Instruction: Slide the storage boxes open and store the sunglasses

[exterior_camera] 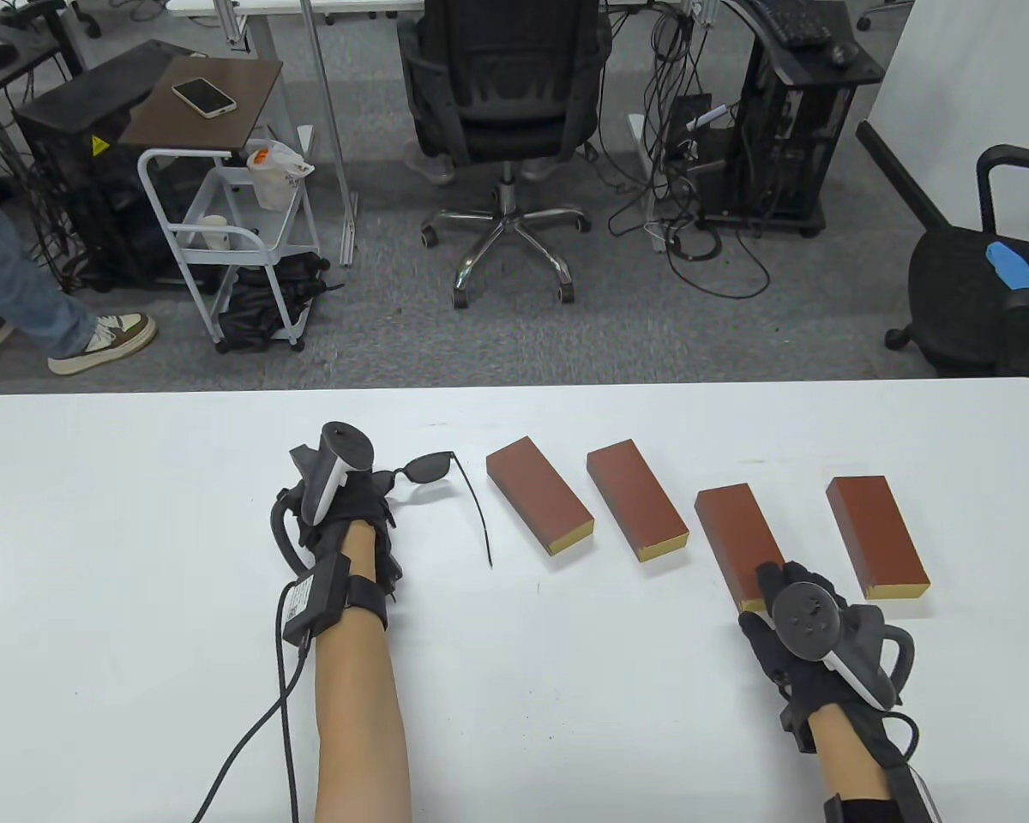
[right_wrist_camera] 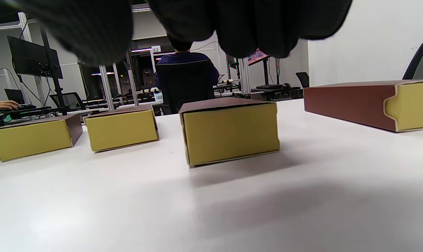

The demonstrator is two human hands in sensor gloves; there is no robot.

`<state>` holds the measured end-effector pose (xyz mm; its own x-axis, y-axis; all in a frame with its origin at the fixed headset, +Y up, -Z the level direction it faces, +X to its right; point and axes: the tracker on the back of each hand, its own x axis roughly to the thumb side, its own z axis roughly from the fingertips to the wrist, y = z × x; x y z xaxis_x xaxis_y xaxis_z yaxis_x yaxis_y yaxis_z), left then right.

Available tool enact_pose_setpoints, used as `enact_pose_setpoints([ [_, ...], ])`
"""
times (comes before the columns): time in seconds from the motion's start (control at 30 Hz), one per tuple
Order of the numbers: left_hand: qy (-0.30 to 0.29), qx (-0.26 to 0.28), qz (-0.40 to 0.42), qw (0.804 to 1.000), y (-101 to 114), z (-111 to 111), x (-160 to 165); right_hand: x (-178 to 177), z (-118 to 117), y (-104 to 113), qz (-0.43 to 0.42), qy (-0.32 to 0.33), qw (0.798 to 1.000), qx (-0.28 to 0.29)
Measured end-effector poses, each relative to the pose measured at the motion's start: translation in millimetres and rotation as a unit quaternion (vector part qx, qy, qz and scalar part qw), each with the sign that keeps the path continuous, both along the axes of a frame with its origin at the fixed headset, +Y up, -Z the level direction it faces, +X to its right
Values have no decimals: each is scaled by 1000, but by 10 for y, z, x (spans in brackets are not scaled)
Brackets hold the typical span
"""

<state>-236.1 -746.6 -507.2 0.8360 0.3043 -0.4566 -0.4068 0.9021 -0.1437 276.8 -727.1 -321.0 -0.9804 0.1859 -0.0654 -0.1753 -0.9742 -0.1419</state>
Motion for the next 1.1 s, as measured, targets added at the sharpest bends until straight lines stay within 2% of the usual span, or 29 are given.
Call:
enact_pose_setpoints([
  [0.13,17,30,10,999,-41,-14,-22,-50,-13,14,-10,14,1000,4],
  [0.27,18,34,22,999,-51,4,-44,-146,-29,17,10,32,999,-1],
  [0.43,-10,55,44,998,60,97,-71,-263,-59,64,23,42,999,-2],
  [0.5,-24,61,50,997,166,158,-40,-308,-49,103,27,50,998,6],
  [0.63,-101,79,11,992,371,286,140,-358,-39,161,13,61,998,19],
  [0.77,-205,118,-8,972,573,554,504,-416,-15,224,-8,79,996,42],
  [0.97,-294,142,36,945,740,948,987,-524,31,291,-45,113,990,65],
  [1.1,-342,157,43,925,843,1171,1289,-598,42,276,-82,145,985,55],
])
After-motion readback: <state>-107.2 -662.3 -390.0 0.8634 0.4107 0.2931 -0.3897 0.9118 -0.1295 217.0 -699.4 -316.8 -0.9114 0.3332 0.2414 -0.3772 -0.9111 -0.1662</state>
